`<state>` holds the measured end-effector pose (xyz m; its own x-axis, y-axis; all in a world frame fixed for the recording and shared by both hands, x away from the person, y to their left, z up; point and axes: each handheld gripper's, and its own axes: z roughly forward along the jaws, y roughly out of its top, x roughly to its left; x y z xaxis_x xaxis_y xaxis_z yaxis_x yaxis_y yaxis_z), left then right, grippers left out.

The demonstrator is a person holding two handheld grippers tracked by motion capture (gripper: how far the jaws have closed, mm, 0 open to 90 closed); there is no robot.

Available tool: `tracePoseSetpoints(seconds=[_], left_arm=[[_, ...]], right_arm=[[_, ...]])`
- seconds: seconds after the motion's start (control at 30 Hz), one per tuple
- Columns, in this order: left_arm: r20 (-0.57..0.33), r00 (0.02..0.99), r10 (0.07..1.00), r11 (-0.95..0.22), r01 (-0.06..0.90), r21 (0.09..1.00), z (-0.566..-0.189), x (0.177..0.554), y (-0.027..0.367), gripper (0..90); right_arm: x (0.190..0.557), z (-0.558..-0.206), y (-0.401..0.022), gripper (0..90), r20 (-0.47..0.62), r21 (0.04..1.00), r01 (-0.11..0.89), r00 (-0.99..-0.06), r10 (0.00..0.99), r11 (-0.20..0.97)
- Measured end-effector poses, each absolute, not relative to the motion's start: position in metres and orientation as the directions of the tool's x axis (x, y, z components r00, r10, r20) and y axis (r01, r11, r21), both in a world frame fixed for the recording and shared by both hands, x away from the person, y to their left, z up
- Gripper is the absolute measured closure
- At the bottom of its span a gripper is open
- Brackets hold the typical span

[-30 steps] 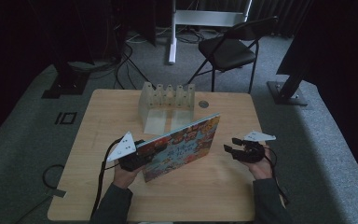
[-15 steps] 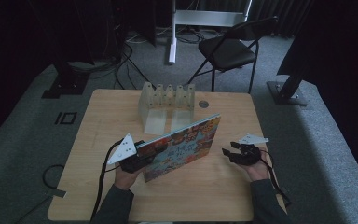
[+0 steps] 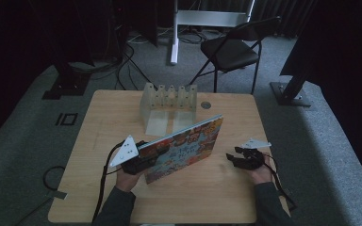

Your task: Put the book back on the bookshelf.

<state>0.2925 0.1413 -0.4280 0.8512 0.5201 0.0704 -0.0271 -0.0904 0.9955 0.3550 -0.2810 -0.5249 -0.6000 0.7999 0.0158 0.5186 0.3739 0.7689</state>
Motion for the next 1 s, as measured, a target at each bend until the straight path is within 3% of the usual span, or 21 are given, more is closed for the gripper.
tracePoseSetpoints(seconds=[1.0], left_arm=[[0.085,0.871,0.485,-0.107,-0.037,0.994,-0.428,0.291,0.139,78.9]], right_arm=[[0.358,-0.545,-0.288,43.9,0.027,0.727,0.573,-0.574,0.819,0.378]])
